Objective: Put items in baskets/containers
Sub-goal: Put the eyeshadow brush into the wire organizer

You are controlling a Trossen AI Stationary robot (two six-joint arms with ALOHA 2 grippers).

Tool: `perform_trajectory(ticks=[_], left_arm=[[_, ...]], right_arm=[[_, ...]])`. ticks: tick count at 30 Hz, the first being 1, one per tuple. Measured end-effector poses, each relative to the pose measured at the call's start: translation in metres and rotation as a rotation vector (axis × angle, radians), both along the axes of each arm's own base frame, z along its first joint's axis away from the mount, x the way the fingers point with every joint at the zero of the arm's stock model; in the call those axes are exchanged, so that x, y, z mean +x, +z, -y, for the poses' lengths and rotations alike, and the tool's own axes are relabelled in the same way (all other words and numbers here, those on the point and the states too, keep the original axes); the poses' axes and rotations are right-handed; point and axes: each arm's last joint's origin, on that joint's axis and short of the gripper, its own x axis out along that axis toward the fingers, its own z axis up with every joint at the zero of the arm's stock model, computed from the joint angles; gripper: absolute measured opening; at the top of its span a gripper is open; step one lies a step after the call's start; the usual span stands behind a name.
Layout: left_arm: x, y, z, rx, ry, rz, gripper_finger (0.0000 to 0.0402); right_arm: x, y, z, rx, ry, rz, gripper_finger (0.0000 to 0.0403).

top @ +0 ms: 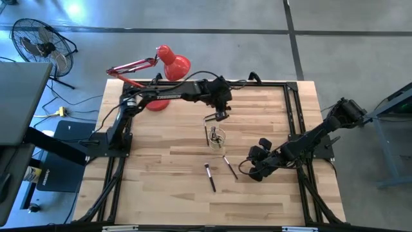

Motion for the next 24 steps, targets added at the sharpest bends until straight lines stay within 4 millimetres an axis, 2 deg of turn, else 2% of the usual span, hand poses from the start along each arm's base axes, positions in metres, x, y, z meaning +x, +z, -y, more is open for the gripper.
perform_trajectory(ticks=[2, 6, 9, 12, 16, 19, 24], left_arm=[[-0.003, -0.011, 0.001, -0.022, 0.007, -0.067, 0.0117], [0.005, -0.010, -0.002, 0.007, 0.012, -0.006, 0.0117], [0.002, -0.025, -0.001, -0.019, 0.015, -0.091, 0.0117], [0.011, -0.032, -0.004, -0.003, 0.012, -0.049, 0.0117], [0.009, -0.039, -0.004, -0.037, 0.039, -0.080, 0.0117], [0.006, -0.026, -0.001, -0.060, 0.021, -0.050, 0.0117], [-0.003, 0.023, 0.014, -0.067, 0.027, 0.061, 0.0111]], right_arm=[[0.000, 0.000, 0.000, 0.000, 0.000, 0.001, 0.0002], [0.000, 0.000, 0.000, -0.002, -0.001, 0.001, 0.0004], [0.000, 0.000, 0.000, -0.003, -0.001, 0.001, 0.0004], [0.000, 0.000, 0.000, -0.004, -0.001, -0.002, 0.0001], [-0.001, 0.000, 0.001, -0.009, -0.002, -0.006, 0.0004], [-0.001, -0.001, 0.001, -0.011, -0.002, -0.009, 0.0004], [-0.001, -0.001, 0.001, -0.010, -0.001, -0.013, 0.0002]])
